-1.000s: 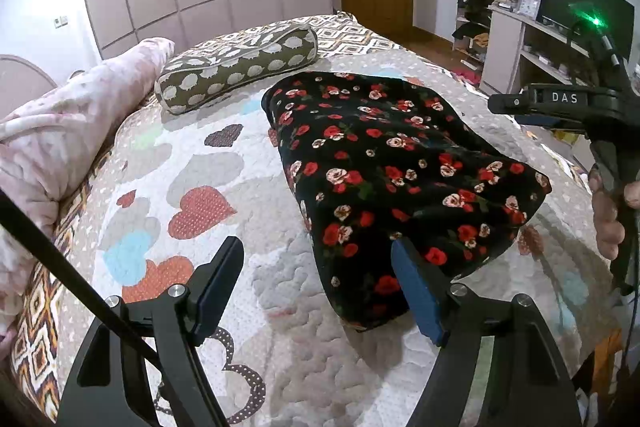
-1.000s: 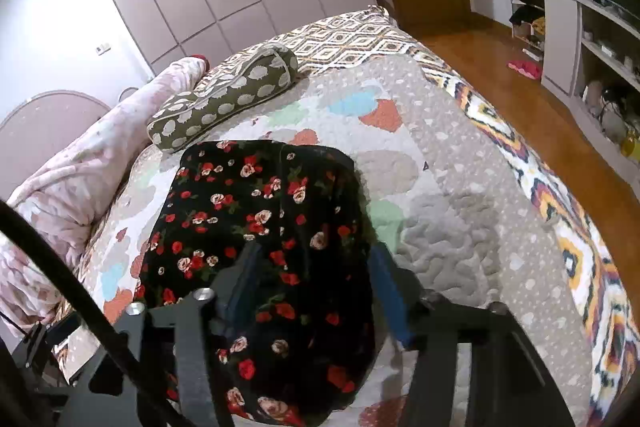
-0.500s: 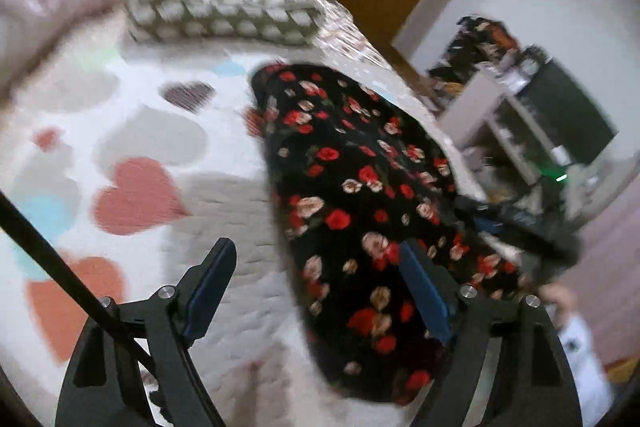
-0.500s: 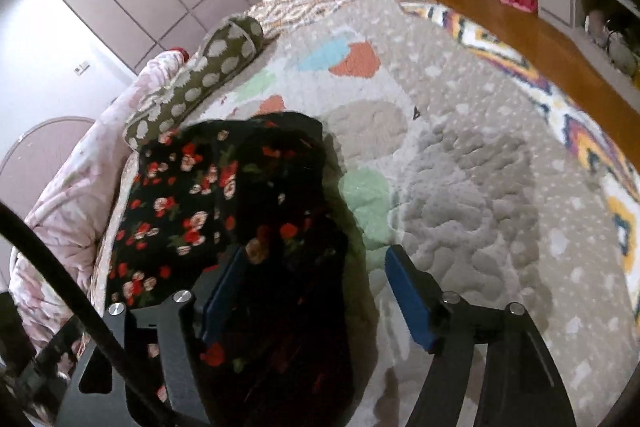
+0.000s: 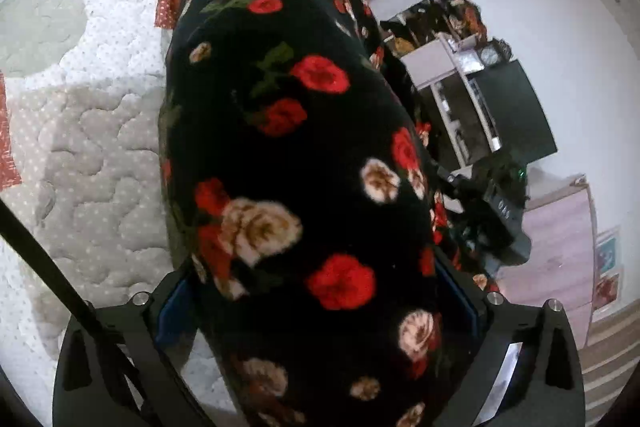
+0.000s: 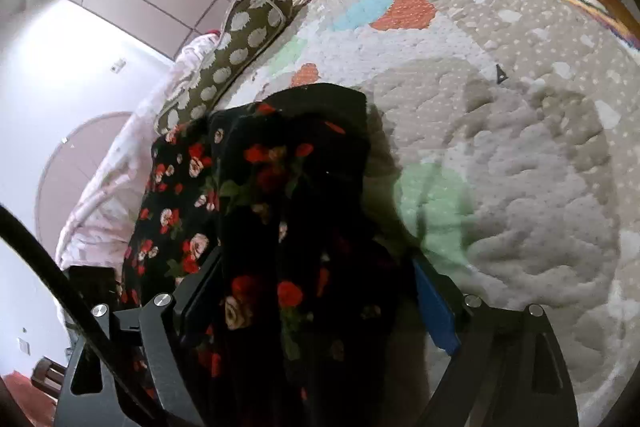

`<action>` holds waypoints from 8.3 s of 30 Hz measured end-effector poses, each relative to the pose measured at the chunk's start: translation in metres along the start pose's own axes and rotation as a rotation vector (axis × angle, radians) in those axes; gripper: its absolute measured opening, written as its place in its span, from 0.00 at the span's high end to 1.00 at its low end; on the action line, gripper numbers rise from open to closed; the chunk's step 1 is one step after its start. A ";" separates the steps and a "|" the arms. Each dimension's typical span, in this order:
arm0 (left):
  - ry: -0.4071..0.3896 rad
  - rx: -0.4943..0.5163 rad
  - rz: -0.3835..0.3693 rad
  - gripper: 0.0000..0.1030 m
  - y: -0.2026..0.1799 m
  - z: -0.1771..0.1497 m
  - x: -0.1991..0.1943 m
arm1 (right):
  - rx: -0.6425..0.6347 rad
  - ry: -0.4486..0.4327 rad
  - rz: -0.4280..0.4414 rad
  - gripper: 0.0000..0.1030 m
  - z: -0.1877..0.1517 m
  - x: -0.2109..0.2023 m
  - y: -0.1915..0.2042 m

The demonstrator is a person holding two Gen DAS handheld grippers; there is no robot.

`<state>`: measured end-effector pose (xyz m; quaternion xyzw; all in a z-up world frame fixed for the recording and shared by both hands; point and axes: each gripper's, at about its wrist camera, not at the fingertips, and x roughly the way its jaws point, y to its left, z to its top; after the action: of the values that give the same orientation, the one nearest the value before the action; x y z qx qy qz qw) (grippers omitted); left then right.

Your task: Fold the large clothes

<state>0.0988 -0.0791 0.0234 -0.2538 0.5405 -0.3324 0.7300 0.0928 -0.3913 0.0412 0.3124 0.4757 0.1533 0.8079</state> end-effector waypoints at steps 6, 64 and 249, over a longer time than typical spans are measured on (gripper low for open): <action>-0.009 0.052 0.088 0.16 -0.017 -0.002 0.002 | 0.007 0.002 -0.007 0.16 0.001 0.003 0.004; -0.075 0.106 0.481 0.26 0.023 0.045 -0.083 | 0.002 -0.034 -0.088 0.59 -0.019 0.075 0.103; -0.586 0.169 0.913 0.00 -0.059 -0.246 -0.168 | -0.416 -0.230 -0.656 0.06 -0.248 -0.081 0.156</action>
<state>-0.1818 0.0077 0.1003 -0.0160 0.3412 0.0605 0.9379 -0.1547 -0.2284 0.1099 -0.0110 0.4154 -0.0556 0.9079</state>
